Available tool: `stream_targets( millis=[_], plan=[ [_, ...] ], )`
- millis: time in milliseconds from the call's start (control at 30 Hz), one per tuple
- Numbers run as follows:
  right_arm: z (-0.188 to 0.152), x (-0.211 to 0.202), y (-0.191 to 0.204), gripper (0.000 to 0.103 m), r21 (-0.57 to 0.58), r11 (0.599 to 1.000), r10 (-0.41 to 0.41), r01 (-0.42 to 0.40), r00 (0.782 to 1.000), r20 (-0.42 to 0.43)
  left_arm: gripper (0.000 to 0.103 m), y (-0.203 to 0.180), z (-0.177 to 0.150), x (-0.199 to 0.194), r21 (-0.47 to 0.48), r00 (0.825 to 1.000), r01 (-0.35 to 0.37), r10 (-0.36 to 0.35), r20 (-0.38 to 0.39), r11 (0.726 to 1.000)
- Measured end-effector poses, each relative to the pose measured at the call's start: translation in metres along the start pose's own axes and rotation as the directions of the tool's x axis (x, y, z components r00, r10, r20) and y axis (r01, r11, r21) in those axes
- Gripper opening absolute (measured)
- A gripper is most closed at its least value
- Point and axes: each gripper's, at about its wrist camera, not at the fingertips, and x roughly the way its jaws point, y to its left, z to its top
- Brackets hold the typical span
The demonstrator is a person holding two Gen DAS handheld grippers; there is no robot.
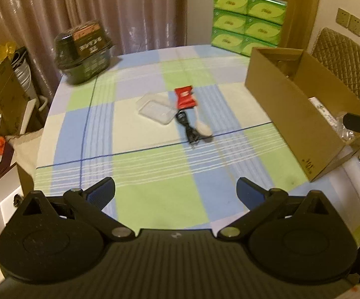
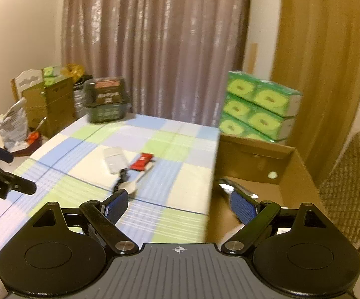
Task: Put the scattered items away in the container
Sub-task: 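Withdraw both tools from the cardboard box toward the remaining items, then grasp the black cable with the left tool while the right tool grasps the white spoon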
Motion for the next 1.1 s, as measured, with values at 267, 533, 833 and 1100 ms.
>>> stream_targets(
  millis=[267,533,833,1100],
  plan=[
    [0.003,0.037,0.029,0.087,-0.006,0.998,0.055,-0.056,0.998,-0.041,0.102,0.020,-0.008,0.020,0.002,0.999,-0.023,0.023,-0.048,1.000],
    [0.002,0.084,0.046,0.086,0.005,0.996,0.084,-0.084,0.992,-0.096,0.102,0.025,-0.005,0.054,0.005,0.999,-0.002,0.002,-0.051,1.000],
    [-0.001,0.153,0.043,0.086,0.097,0.991,0.107,-0.091,0.980,-0.167,0.101,0.030,0.011,0.103,0.019,0.998,0.033,-0.032,-0.051,0.999],
    [-0.008,0.210,0.041,0.067,0.140,0.985,0.130,-0.103,0.971,-0.202,0.099,0.040,0.021,0.145,-0.003,0.998,0.040,-0.040,-0.039,0.999]
  ],
)
